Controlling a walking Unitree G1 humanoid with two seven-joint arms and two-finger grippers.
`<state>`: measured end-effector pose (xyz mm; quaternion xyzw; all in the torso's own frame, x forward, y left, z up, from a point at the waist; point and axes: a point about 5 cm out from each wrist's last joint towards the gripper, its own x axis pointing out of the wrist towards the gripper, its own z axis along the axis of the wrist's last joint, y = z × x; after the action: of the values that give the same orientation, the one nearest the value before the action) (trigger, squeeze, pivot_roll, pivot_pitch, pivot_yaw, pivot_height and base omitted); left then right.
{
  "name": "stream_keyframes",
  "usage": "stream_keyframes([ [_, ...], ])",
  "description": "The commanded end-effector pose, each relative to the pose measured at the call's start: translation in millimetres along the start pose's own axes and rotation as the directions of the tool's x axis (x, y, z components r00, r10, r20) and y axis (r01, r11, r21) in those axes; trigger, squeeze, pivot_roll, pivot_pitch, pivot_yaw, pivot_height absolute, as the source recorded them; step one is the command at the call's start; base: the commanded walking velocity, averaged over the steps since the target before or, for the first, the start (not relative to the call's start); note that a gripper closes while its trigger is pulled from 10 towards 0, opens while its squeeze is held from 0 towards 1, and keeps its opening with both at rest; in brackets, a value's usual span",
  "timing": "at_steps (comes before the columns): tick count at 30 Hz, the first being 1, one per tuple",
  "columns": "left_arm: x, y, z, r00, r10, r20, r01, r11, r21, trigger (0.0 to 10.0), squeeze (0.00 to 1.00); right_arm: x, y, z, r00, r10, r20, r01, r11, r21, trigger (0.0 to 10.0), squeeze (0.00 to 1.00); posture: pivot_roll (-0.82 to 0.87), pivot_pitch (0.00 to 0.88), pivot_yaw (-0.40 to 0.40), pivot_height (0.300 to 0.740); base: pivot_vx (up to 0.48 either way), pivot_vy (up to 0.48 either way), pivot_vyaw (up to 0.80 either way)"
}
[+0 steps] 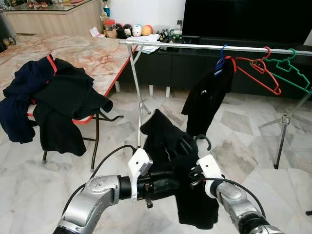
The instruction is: Hang hanger
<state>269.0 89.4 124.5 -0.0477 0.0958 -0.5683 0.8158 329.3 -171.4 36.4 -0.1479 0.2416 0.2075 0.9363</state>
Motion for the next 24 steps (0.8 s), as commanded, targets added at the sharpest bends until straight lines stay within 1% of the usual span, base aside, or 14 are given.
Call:
stream_keyframes([
  [1,-1.1,-4.6,2,1.0,-0.027,-0.011,0.027,0.999,0.017,10.0,1.0,1.0,-3.5,11,0.999,-0.011,0.037,0.012,0.999,-0.037,0.0,0.0,0.05,0.066,0.003,0.74,0.0,0.0,0.0],
  [2,-1.6,-4.8,2,0.999,-0.029,-0.012,0.03,0.999,0.016,10.0,1.0,0.9,-4.1,11,0.999,-0.012,0.036,0.014,0.999,-0.042,0.0,0.0,0.05,0.066,0.003,0.74,0.0,0.0,0.0],
  [6,-6.3,-2.6,0,1.0,-0.011,-0.025,0.011,1.0,0.024,10.0,1.0,-1.9,-7.6,12,0.999,0.014,0.04,-0.008,0.991,-0.136,0.0,0.0,0.04,0.067,0.003,0.74,0.0,0.0,0.0],
  [7,-6.3,-2.6,0,1.0,-0.011,-0.025,0.011,1.0,0.024,10.0,1.0,-1.9,-7.6,12,0.999,0.014,0.04,-0.008,0.991,-0.136,0.0,0.0,0.04,0.067,0.003,0.74,0.0,0.0,0.0],
  [9,-13.6,4.4,2,0.999,0.038,-0.028,-0.037,0.999,0.036,10.0,1.0,-6.1,-4.9,8,0.989,0.142,0.028,-0.133,0.969,-0.209,0.0,0.0,0.05,0.068,0.001,0.74,0.0,0.0,0.0],
  [10,-13.6,4.4,2,0.999,0.038,-0.028,-0.037,0.999,0.036,10.0,1.0,-6.1,-4.9,8,0.989,0.142,0.028,-0.133,0.969,-0.209,0.0,0.0,0.05,0.068,0.001,0.74,0.0,0.0,0.0],
  [11,-21.6,9.1,2,0.997,0.064,-0.042,-0.062,0.997,0.047,10.0,1.0,-12.0,-5.0,2,0.971,0.24,-0.011,-0.233,0.93,-0.285,0.0,0.0,0.05,0.068,0.001,0.74,0.0,0.0,0.0],
  [12,-21.6,9.1,2,0.997,0.064,-0.042,-0.062,0.997,0.047,10.0,1.0,-12.0,-5.0,2,0.971,0.24,-0.011,-0.233,0.93,-0.285,0.0,0.0,0.05,0.068,0.001,0.74,0.0,0.0,0.0],
  [15,-33.4,13.9,-2,0.993,0.096,-0.076,-0.092,0.994,0.057,10.0,1.0,-24.4,-12.1,-7,0.938,0.341,-0.054,-0.336,0.867,-0.368,0.0,0.0,0.04,0.065,-0.005,0.74,0.0,0.0,0.0],
  [16,-33.4,13.9,-2,0.993,0.096,-0.076,-0.092,0.994,0.057,10.0,1.0,-24.4,-12.1,-7,0.938,0.341,-0.054,-0.336,0.867,-0.368,0.0,0.0,0.04,0.065,-0.005,0.74,0.0,0.0,0.0],
  [18,-38.1,16.1,-5,0.989,0.115,-0.096,-0.109,0.992,0.063,10.0,1.0,-31.3,-17.0,-11,0.918,0.388,-0.085,-0.389,0.834,-0.392,0.0,0.0,0.04,0.067,-0.005,0.74,0.0,0.0,0.0],
  [20,-38.5,16.4,-5,0.988,0.118,-0.099,-0.112,0.991,0.066,10.0,1.0,-32.2,-17.4,-12,0.913,0.397,-0.093,-0.4,0.828,-0.393,0.0,0.0,0.04,0.067,-0.005,0.74,0.0,0.0,0.0],
  [21,-39.3,16.2,-5,0.988,0.118,-0.101,-0.112,0.992,0.066,10.0,1.0,-35.4,-19.8,-15,0.902,0.414,-0.122,-0.426,0.807,-0.409,0.0,0.0,0.04,0.069,-0.007,0.74,0.0,0.0,0.0],
  [24,-39.8,15.3,-6,0.988,0.111,-0.109,-0.104,0.992,0.066,10.0,1.0,-37.3,-21.9,-17,0.898,0.417,-0.141,-0.435,0.794,-0.424,0.0,0.0,0.04,0.07,-0.007,0.74,0.0,0.0,0.0],
])
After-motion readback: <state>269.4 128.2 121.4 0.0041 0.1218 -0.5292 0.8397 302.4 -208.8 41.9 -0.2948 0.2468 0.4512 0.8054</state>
